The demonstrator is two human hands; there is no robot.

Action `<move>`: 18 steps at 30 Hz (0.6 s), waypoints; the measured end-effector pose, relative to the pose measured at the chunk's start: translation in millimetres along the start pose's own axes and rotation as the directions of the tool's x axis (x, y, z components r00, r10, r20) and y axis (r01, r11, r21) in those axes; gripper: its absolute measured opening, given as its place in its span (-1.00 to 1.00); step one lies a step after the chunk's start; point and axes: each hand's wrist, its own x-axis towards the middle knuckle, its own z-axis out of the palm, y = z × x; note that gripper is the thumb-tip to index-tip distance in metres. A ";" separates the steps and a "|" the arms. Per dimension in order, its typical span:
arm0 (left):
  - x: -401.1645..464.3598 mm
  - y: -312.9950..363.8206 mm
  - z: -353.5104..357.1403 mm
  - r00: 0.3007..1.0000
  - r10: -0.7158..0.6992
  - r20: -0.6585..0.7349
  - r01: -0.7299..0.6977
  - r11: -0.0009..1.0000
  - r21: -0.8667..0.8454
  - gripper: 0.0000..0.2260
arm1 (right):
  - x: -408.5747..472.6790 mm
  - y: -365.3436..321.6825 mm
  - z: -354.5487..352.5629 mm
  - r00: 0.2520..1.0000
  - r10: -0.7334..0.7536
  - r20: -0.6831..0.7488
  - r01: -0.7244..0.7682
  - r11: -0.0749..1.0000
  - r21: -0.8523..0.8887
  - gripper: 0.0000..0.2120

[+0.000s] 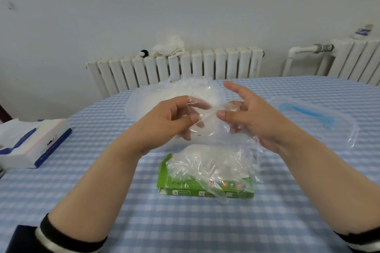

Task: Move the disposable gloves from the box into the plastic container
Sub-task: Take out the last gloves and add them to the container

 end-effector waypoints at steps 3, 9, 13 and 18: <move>2.7 6.4 -1.5 0.998 -0.009 0.055 0.005 0.998 0.068 -0.67 | 1.9 2.3 -2.4 0.990 -0.135 -0.031 0.131 0.985 -0.109 -0.27; 26.8 22.0 2.1 0.983 0.146 -0.114 -0.134 0.985 0.105 -0.62 | 1.8 3.2 -2.0 0.961 -0.275 -0.040 0.262 0.944 -0.202 -0.30; 50.8 21.1 -15.4 0.937 0.207 -0.282 -0.192 0.978 0.082 -0.74 | 6.0 0.0 -11.3 0.930 -0.294 -0.219 0.246 0.943 -0.224 -0.35; 85.9 -0.1 -53.0 0.880 0.041 -0.474 0.059 0.979 0.193 -0.72 | 12.6 5.0 -23.7 0.919 -0.189 -0.347 0.151 0.979 -0.135 -0.44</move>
